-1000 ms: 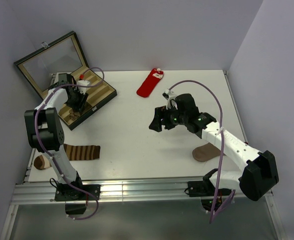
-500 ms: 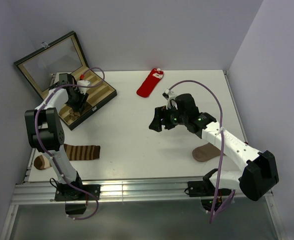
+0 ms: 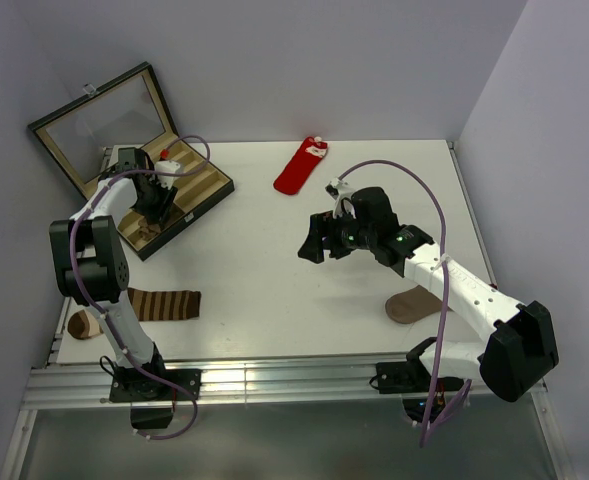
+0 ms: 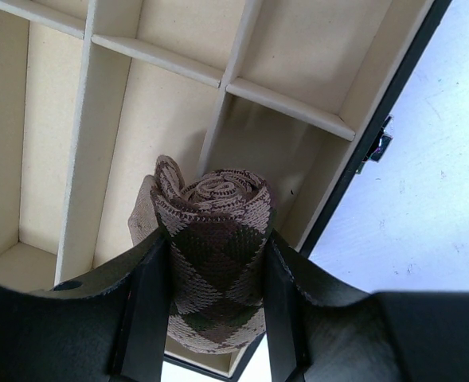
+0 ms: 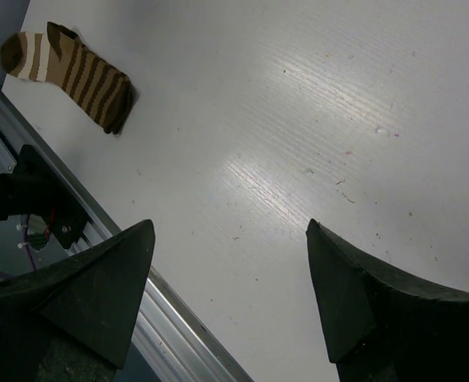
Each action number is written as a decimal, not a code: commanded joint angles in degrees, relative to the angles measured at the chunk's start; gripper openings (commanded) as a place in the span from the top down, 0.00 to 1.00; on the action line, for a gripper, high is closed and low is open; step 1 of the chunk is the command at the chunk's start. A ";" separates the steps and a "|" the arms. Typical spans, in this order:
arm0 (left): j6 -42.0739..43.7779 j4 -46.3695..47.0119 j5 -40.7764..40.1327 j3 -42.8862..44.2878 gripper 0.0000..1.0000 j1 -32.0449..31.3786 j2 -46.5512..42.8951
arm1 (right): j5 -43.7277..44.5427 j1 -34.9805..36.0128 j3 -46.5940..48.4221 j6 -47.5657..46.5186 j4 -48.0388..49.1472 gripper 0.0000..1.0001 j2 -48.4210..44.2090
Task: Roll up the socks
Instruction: Place the sock in the storage box.
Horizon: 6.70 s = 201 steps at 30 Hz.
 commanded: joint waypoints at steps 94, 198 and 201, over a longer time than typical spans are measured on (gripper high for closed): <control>-3.20 0.29 1.29 -6.15 0.80 -2.45 -0.73 | 0.98 -0.38 -2.70 -0.03 4.31 0.16 -1.29; -12.77 9.07 10.17 -10.80 0.81 -9.47 2.00 | 2.39 -0.46 -4.54 0.41 4.58 0.16 -0.76; -13.57 11.79 7.89 -13.35 0.79 -10.70 -0.29 | 2.74 -0.38 -5.50 0.76 5.71 0.16 -1.37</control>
